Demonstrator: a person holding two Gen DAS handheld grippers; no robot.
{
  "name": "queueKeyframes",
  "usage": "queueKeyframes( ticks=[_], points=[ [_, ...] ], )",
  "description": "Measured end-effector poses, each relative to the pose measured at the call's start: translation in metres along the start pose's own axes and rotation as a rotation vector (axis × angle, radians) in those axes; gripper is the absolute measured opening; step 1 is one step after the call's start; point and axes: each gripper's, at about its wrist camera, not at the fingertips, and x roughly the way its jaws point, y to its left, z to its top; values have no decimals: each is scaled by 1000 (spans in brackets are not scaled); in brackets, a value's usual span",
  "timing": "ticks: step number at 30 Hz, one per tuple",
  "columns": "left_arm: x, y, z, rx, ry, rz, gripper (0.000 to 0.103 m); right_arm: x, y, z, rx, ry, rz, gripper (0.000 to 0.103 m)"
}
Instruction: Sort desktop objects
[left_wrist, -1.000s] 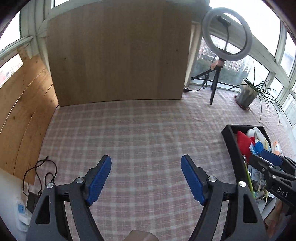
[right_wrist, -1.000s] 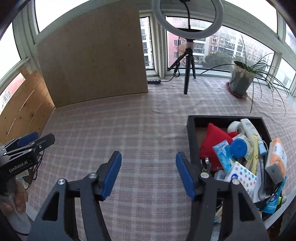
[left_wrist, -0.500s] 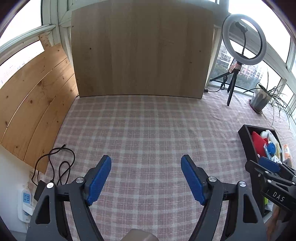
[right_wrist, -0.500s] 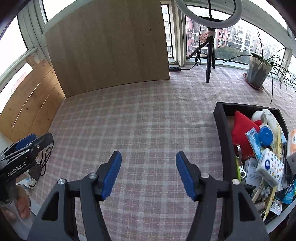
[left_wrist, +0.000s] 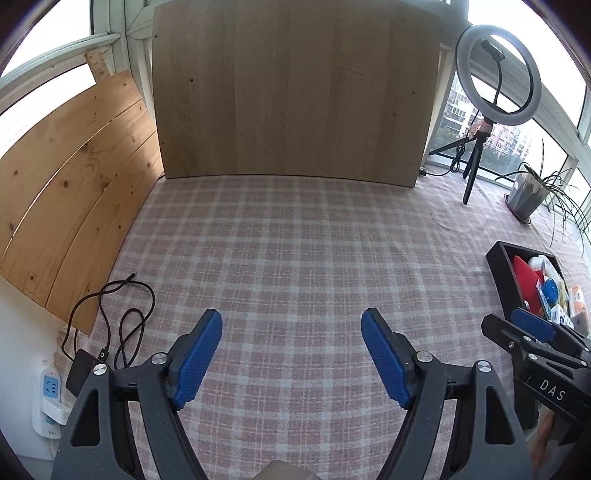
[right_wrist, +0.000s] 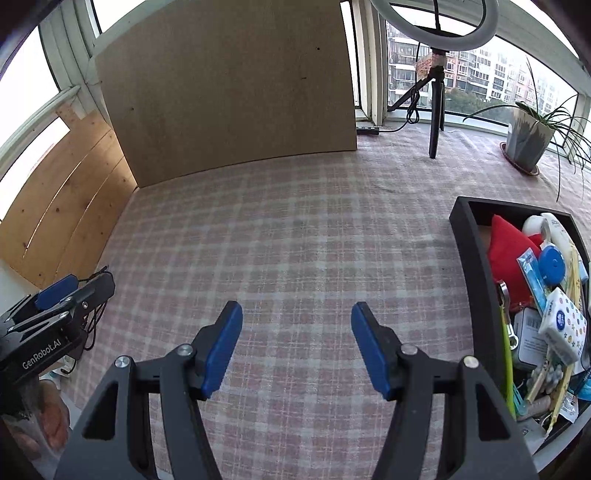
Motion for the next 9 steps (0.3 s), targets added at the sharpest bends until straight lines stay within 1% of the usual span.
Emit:
queueKeyframes(
  ticks=[3,6,9],
  points=[
    [1,4,-3,-5,-18,23,78,8,3,-1,-9,25,2,61],
    [2,8,-6,-13,-28,30,78,13,6,-3,-12,37,7,61],
    [8,12,-8,-13,-15,39,79,19,10,-5,-8,45,16,61]
  ],
)
